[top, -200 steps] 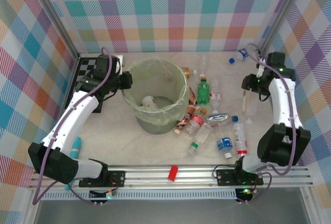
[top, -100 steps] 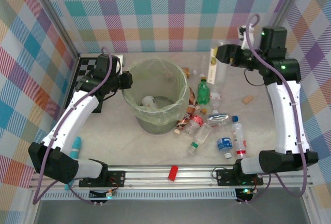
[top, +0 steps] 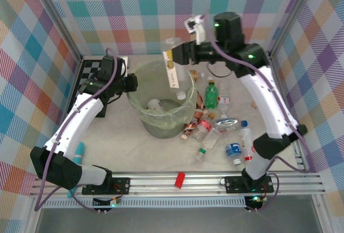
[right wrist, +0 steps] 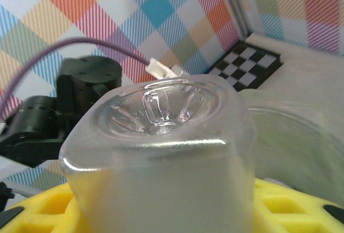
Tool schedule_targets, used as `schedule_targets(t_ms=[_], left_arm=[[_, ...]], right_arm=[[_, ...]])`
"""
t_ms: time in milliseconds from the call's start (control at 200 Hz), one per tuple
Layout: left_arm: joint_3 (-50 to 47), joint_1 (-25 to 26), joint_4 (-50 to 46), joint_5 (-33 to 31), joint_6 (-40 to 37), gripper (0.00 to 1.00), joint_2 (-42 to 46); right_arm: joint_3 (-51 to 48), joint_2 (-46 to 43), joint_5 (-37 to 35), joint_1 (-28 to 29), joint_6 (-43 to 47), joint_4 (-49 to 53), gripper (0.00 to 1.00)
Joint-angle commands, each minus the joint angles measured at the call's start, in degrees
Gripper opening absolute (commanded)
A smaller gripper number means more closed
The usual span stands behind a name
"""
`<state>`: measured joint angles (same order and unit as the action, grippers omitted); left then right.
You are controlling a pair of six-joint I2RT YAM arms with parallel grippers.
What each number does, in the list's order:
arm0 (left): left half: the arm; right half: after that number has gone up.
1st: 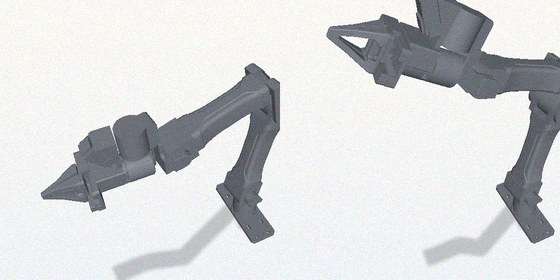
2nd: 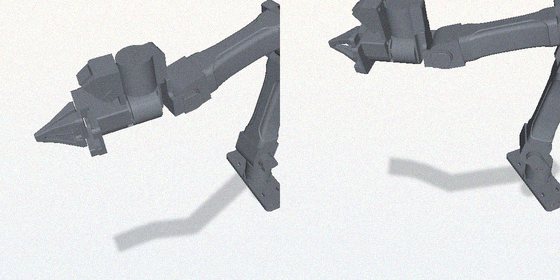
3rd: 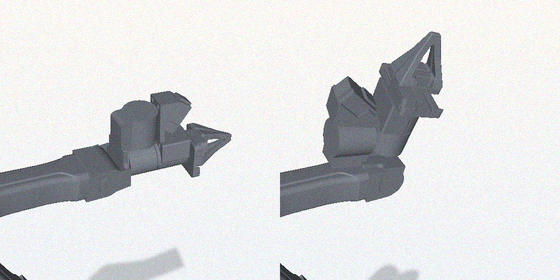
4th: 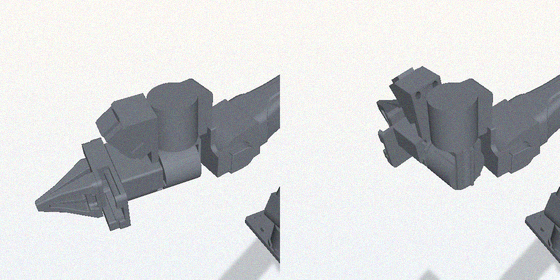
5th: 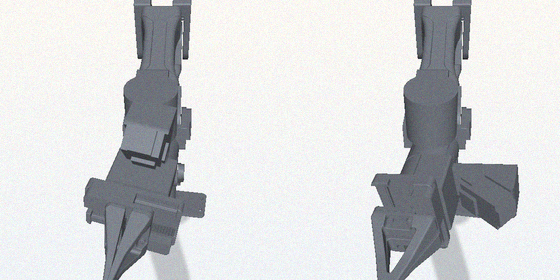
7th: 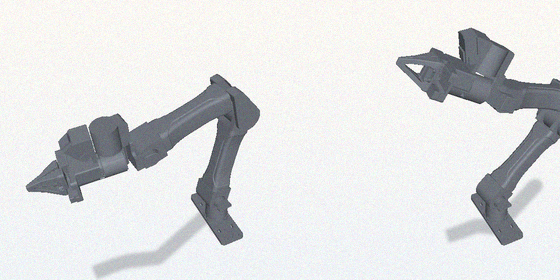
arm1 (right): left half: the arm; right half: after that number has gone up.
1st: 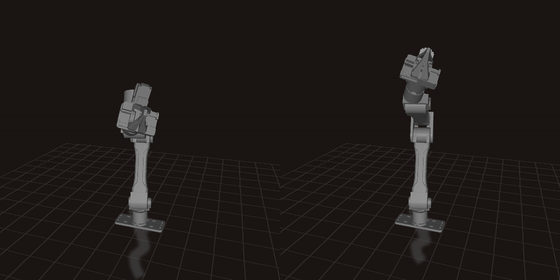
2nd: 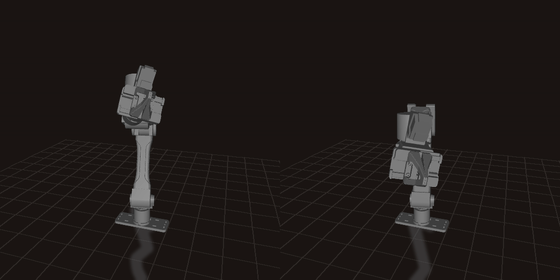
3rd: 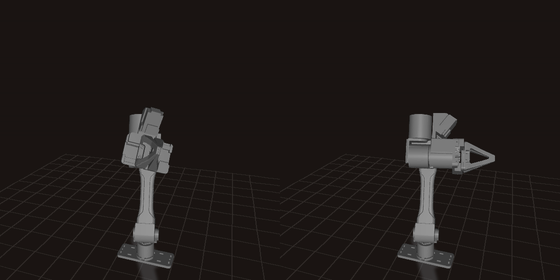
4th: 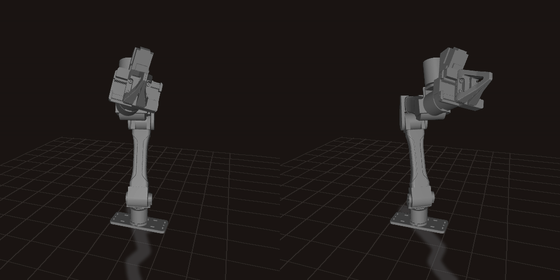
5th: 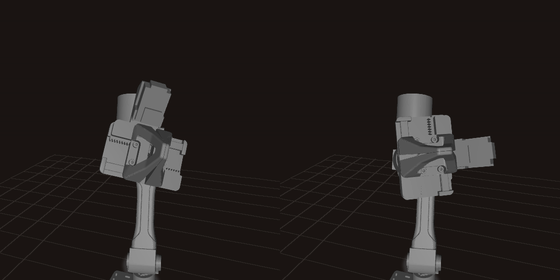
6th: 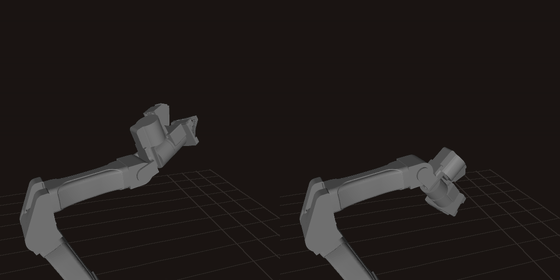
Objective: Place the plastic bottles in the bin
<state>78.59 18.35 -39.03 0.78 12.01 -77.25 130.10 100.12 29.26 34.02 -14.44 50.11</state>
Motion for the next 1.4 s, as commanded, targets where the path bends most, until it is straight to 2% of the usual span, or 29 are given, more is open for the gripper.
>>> schedule_targets(t_ms=[0,130,245,505,720,840,990,1250,1335,1395], left_arm=[[0.15,0.09,-0.35,-2.48,0.12,0.05,-0.91],[-0.10,0.06,-0.17,-2.25,0.12,0.04,-0.51],[-0.20,0.11,-0.17,-1.74,-0.05,0.03,-0.09],[-0.28,0.11,-0.41,-1.74,-0.40,0.00,0.72],[-0.45,0.08,-0.17,-2.09,-0.56,0.00,0.48],[0.05,0.09,-0.44,-2.05,-0.94,0.00,0.14],[-0.03,0.10,-0.26,-2.08,-1.02,0.00,0.09],[-0.12,0.11,-0.44,-2.12,-1.02,0.00,0.44],[-0.10,0.11,-0.44,-2.03,-1.07,0.00,0.42],[-0.24,0.11,-0.48,-2.07,-1.02,0.00,0.52]], right_arm=[[4.39,5.40,-4.55,3.10,3.25,4.95,0.51],[5.48,10.33,-12.03,6.24,4.98,7.62,0.51],[3.46,13.67,-14.56,7.56,4.72,6.86,0.51],[-8.33,16.06,-20.93,8.79,0.74,-0.25,0.51],[-18.26,16.95,-21.98,8.96,-4.38,-8.55,0.53],[-21.88,16.78,-25.08,9.46,-6.13,-11.11,0.59],[-22.68,17.41,-25.30,9.61,-6.85,-11.18,0.75],[-19.70,15.31,-26.01,10.17,-4.32,-7.82,0.86],[-17.84,13.88,-26.48,10.10,-3.07,-5.97,1.00],[-16.74,12.65,-26.04,10.10,-1.78,-5.23,1.00]])
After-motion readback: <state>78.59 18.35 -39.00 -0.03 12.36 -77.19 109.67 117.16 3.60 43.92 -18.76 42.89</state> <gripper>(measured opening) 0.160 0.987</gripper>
